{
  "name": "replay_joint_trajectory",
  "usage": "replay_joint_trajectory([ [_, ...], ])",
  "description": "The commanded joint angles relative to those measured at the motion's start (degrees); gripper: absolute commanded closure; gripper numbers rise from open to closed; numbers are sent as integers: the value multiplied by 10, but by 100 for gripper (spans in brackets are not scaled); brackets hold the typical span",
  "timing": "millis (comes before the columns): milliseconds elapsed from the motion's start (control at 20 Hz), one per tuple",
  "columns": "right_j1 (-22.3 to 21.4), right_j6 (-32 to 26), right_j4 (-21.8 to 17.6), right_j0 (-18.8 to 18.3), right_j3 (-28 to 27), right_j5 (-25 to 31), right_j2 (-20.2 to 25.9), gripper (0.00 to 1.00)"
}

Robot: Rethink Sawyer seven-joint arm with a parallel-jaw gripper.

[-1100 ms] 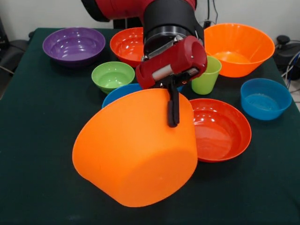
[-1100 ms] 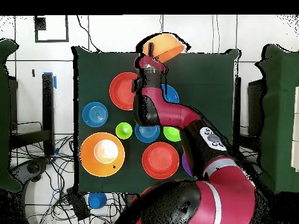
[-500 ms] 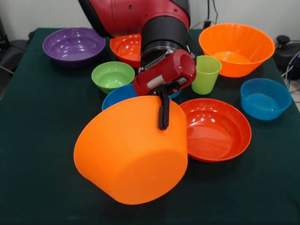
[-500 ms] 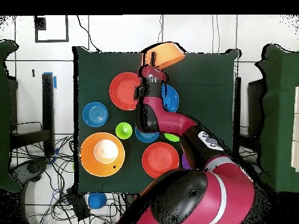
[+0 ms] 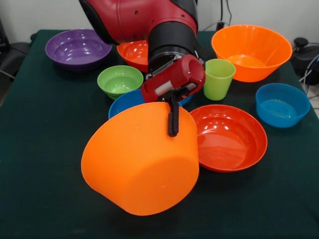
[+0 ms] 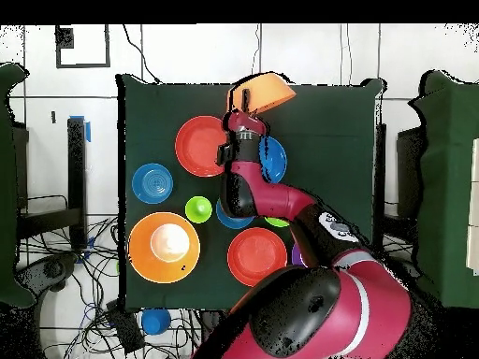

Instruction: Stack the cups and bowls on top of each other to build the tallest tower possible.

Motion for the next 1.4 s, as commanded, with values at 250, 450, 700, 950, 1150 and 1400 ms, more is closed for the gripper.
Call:
replay_joint_trajectory([
  [250, 12, 136, -55, 1, -44, -30, 46, 100],
  [450, 15, 138, -67, -3, -47, -59, 50, 100],
  [700, 15, 141, -69, -6, -39, -68, 53, 100],
  [950, -24, 138, -54, -9, 3, -34, 51, 100],
  [1150, -67, 138, -29, -9, 66, -43, 47, 100],
  [1400, -28, 152, -52, -10, 61, -81, 43, 100],
])
